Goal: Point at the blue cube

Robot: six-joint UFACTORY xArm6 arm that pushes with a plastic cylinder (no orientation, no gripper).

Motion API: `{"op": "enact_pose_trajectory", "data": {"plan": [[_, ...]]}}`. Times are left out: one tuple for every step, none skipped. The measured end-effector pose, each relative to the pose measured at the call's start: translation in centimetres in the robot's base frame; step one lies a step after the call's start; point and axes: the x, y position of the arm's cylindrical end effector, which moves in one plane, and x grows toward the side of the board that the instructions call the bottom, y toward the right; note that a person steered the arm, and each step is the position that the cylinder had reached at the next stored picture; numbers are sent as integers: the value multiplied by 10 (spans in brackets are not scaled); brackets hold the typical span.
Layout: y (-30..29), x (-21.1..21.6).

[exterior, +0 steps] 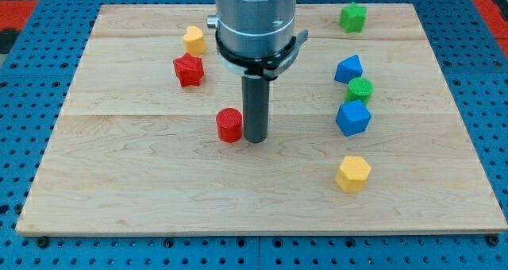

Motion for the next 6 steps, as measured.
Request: {"op": "enact_pose_trajectory", "data": {"plan": [[-65,-32],[-38,-33],[24,-34],[52,-2],[118,-8],[124,12]]}}
